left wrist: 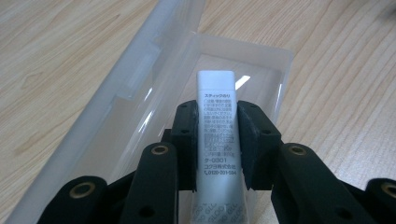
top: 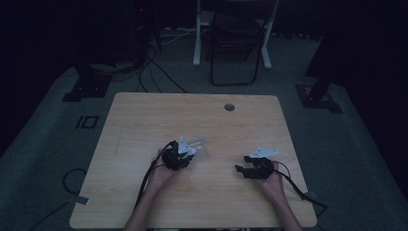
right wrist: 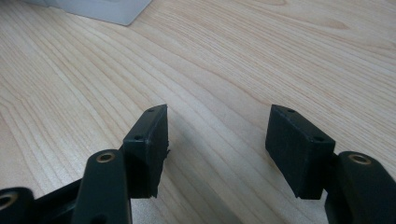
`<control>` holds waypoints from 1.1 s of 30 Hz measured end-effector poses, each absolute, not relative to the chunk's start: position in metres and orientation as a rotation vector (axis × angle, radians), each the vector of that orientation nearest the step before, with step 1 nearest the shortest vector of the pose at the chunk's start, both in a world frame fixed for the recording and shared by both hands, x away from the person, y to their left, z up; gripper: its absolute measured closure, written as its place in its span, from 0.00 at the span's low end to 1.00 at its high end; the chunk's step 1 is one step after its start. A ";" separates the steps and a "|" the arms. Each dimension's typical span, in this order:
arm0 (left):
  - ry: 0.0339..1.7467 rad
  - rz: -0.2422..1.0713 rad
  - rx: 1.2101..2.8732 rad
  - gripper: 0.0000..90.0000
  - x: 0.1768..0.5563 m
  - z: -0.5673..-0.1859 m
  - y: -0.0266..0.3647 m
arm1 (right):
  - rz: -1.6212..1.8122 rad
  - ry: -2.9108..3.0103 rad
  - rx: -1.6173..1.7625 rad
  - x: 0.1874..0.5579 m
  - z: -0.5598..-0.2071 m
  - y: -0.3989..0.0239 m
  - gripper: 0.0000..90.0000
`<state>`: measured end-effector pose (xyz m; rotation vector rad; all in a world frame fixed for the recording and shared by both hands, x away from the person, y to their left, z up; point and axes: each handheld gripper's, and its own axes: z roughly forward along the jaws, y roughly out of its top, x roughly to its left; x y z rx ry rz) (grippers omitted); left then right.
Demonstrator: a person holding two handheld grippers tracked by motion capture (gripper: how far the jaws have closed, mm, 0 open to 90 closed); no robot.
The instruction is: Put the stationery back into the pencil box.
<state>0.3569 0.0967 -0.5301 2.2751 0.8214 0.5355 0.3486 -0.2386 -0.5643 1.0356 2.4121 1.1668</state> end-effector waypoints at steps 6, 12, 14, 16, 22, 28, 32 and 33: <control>0.828 0.534 2.287 0.78 0.358 -0.533 0.097 | 1.167 2.412 1.036 0.349 -0.564 -0.239 0.44; 0.837 0.532 2.293 0.78 0.359 -0.536 0.097 | 1.167 2.412 1.036 0.349 -0.564 -0.239 0.44; 0.837 0.532 2.295 0.78 0.360 -0.537 0.097 | 1.167 2.412 1.036 0.349 -0.564 -0.239 0.44; 0.840 0.532 2.294 0.78 0.360 -0.538 0.097 | 1.167 2.412 1.036 0.349 -0.564 -0.239 0.44; 0.838 0.536 2.304 0.77 0.360 -0.539 0.097 | 1.166 2.411 1.035 0.348 -0.564 -0.239 0.44; 0.846 0.554 2.299 0.72 0.360 -0.538 0.098 | 1.166 2.412 1.035 0.348 -0.564 -0.239 0.44; 0.836 0.562 2.298 0.72 0.356 -0.536 0.098 | 1.165 2.412 1.034 0.348 -0.564 -0.239 0.44; 0.831 0.565 2.300 0.72 0.355 -0.535 0.098 | 1.166 2.411 1.035 0.348 -0.564 -0.239 0.44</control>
